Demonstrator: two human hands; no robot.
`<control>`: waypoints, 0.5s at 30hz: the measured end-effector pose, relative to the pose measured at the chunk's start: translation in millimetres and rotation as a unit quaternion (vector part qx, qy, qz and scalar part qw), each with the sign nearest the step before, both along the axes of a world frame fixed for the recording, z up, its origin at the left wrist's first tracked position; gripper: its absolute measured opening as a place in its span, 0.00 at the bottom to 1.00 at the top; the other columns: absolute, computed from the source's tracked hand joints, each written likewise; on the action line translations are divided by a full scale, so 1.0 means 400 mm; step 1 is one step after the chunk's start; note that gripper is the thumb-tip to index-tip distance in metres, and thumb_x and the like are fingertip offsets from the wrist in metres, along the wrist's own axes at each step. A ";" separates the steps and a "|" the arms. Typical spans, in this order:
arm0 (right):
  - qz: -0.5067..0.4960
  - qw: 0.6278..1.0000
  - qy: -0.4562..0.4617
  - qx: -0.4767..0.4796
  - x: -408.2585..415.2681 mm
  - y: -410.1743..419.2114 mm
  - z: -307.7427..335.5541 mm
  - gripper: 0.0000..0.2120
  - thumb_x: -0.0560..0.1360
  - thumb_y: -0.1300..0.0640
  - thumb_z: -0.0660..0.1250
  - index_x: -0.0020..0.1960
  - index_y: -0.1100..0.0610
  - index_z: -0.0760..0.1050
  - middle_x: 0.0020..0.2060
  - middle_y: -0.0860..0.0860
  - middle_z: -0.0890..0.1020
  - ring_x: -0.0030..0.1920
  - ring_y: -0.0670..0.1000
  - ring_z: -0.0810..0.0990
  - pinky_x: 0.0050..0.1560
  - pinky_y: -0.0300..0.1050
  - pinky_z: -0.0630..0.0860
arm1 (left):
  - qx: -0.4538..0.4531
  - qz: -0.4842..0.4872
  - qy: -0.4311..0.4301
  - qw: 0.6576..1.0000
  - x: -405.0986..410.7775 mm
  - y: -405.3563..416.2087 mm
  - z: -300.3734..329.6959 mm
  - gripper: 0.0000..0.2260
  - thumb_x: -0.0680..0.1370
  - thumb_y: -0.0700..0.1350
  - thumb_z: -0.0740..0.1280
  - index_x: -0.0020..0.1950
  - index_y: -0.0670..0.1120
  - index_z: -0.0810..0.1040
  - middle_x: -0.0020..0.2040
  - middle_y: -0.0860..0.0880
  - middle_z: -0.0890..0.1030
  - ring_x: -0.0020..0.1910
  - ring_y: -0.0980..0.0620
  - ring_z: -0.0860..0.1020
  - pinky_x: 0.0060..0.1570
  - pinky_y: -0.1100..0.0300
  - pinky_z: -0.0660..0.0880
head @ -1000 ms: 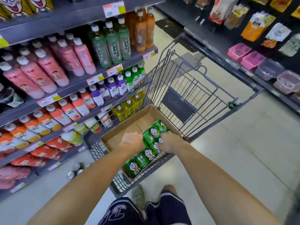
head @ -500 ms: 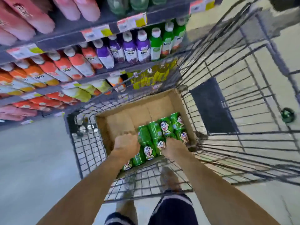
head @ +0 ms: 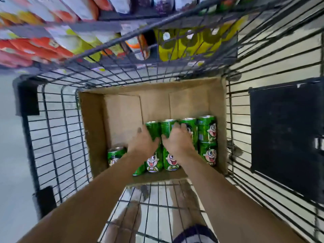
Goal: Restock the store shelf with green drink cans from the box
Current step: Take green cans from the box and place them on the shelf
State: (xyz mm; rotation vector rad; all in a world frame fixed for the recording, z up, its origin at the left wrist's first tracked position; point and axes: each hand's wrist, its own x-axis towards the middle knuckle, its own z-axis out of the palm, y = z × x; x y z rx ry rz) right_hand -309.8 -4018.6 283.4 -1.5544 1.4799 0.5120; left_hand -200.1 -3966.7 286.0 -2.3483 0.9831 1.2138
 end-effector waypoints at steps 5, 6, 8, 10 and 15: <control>0.003 1.000 0.015 0.012 0.037 -0.014 -0.058 0.30 0.75 0.46 0.71 0.68 0.63 0.67 0.64 0.59 0.73 0.65 0.60 0.72 0.63 0.50 0.69 | -0.015 0.124 -0.005 0.992 0.000 0.007 -0.056 0.30 0.76 0.52 0.68 0.70 0.38 0.61 0.65 0.38 0.69 0.64 0.37 0.72 0.61 0.46 0.69; -0.002 1.000 0.019 0.018 0.043 -0.015 -0.071 0.32 0.74 0.46 0.72 0.68 0.63 0.66 0.64 0.60 0.73 0.65 0.60 0.73 0.63 0.50 0.69 | -0.023 0.137 -0.001 0.990 0.007 0.011 -0.062 0.31 0.76 0.51 0.69 0.71 0.39 0.60 0.65 0.38 0.69 0.64 0.37 0.72 0.60 0.47 0.69; -0.009 0.999 0.026 0.032 0.055 -0.018 -0.093 0.35 0.73 0.45 0.73 0.69 0.64 0.64 0.64 0.60 0.73 0.65 0.60 0.74 0.62 0.51 0.71 | -0.048 0.158 0.020 0.986 0.017 0.016 -0.069 0.35 0.74 0.49 0.72 0.75 0.43 0.57 0.65 0.40 0.69 0.62 0.38 0.74 0.57 0.50 0.71; -0.001 0.999 0.039 0.036 0.068 -0.024 -0.107 0.36 0.72 0.46 0.74 0.70 0.65 0.64 0.65 0.60 0.73 0.64 0.60 0.74 0.61 0.49 0.72 | -0.070 0.154 0.032 0.985 0.026 0.017 -0.078 0.40 0.73 0.49 0.73 0.77 0.48 0.53 0.65 0.40 0.69 0.61 0.38 0.74 0.58 0.49 0.72; -0.015 0.999 0.032 0.040 0.068 -0.039 -0.093 0.30 0.71 0.50 0.75 0.66 0.63 0.69 0.62 0.60 0.74 0.61 0.59 0.77 0.58 0.47 0.74 | -0.078 0.185 0.045 0.979 0.036 0.020 -0.068 0.39 0.67 0.49 0.77 0.73 0.48 0.62 0.61 0.42 0.70 0.59 0.40 0.74 0.60 0.50 0.73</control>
